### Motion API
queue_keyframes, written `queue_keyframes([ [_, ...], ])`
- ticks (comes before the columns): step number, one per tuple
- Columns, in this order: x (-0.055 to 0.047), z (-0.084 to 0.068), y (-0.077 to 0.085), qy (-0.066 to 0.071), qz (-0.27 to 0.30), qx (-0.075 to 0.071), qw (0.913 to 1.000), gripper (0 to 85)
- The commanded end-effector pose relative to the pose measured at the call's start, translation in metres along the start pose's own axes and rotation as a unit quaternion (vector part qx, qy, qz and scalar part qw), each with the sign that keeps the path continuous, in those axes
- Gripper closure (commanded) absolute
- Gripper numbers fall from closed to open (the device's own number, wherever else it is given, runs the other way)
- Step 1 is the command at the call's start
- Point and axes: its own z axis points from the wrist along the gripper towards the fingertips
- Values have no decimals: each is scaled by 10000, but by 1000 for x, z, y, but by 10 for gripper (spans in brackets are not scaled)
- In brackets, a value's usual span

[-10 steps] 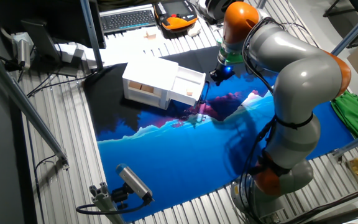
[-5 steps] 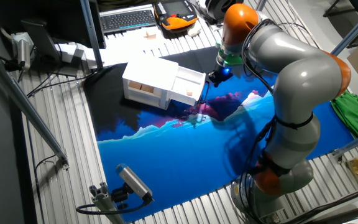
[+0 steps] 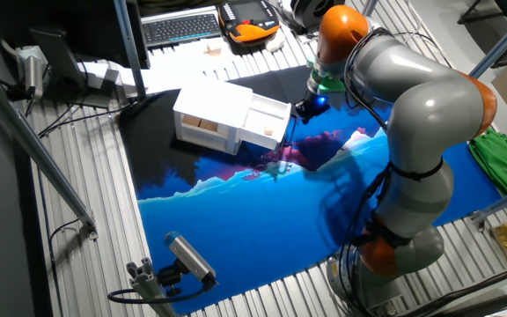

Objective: Use the gripper to push and close the drawer

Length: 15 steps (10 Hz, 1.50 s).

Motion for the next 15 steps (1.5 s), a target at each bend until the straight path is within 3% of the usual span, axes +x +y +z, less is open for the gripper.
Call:
queue_keyframes([
  [1, -1, 2, -1, -39, -8, -45, 10000, 850],
  [2, -1, 5, -2, -102, -24, -128, 9999, 850],
  [4, -1, 7, -2, -96, 20, -348, 9993, 850],
  [6, -2, 7, 1, -100, 50, -428, 9990, 850],
  [10, 0, 9, 7, -115, 33, -319, 9994, 850],
  [15, 12, 16, 22, -172, 111, -282, 9994, 850],
])
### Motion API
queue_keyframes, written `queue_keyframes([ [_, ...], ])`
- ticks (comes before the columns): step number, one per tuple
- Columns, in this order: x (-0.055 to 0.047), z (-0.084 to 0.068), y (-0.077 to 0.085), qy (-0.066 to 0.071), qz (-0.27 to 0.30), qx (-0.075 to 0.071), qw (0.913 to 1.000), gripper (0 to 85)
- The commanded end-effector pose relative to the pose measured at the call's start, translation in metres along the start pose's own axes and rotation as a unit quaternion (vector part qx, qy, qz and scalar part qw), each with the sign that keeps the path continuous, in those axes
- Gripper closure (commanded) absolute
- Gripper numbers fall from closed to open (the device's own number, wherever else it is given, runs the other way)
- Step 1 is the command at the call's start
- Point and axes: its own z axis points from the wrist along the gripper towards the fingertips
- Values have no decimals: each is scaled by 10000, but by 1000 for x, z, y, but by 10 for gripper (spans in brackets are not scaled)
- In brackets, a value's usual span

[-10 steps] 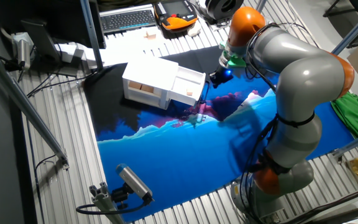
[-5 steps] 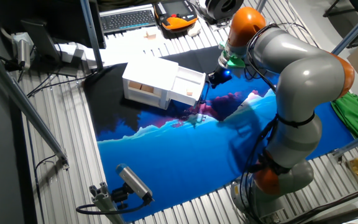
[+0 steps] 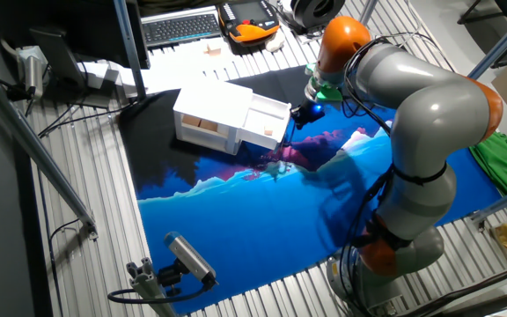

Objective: Use the gripper to push and close the drawer

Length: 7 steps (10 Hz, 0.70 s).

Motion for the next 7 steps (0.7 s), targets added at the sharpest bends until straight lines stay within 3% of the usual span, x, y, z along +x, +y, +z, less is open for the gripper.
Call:
queue_keyframes([
  [1, 0, 0, 1, 0, 1, 0, 10000, 850],
  [7, -2, -3, 19, -2, 109, 37, 9999, 850],
])
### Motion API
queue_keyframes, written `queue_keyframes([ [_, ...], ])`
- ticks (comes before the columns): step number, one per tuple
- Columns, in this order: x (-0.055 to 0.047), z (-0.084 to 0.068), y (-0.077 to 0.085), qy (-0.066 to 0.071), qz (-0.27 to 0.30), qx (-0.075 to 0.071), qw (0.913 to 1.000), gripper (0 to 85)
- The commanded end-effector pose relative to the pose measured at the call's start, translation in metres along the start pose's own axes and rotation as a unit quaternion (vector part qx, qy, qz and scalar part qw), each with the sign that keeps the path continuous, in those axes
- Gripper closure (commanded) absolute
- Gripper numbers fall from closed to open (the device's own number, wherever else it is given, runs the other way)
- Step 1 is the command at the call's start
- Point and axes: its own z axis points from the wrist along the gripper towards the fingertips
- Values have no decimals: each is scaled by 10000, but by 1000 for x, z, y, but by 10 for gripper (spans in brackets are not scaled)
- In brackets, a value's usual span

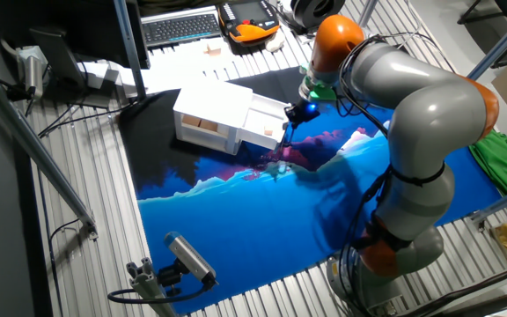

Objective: Use the gripper to push and close the drawer

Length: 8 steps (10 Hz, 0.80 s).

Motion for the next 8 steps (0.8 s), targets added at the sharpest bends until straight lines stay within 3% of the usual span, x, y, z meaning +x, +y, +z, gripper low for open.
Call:
queue_keyframes([
  [1, 0, -1, 3, -3, 28, 12, 10000, 850],
  [8, -1, -1, 18, 36, 165, 6, 9999, 850],
])
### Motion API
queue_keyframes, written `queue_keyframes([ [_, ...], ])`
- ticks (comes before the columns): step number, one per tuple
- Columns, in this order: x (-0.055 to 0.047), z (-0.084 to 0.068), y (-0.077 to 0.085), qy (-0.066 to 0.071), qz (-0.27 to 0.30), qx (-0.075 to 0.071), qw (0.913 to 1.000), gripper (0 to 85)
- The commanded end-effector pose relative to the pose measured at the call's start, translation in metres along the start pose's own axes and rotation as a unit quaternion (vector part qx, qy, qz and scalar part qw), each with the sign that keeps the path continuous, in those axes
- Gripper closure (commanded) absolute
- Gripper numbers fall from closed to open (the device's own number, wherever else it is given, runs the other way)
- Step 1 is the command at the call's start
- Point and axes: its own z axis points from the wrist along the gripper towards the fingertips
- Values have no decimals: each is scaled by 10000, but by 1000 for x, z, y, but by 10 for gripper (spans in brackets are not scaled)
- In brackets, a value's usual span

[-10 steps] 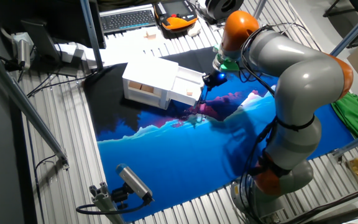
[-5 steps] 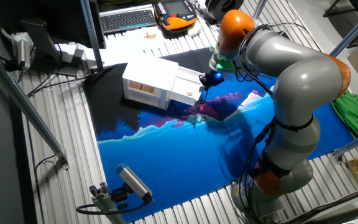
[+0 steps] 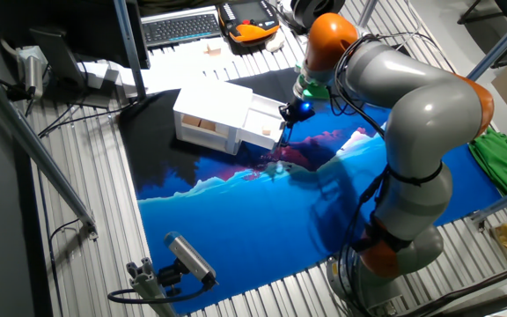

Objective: Use the gripper to push and close the drawer

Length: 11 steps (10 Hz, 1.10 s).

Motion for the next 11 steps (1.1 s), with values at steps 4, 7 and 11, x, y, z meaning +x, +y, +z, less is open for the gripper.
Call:
queue_keyframes([
  [4, 0, -2, 8, 32, 62, 9, 10000, 850],
  [7, -2, 4, 11, 10, 66, 9, 10000, 850],
  [11, -2, 0, 25, 40, 171, 13, 9998, 850],
])
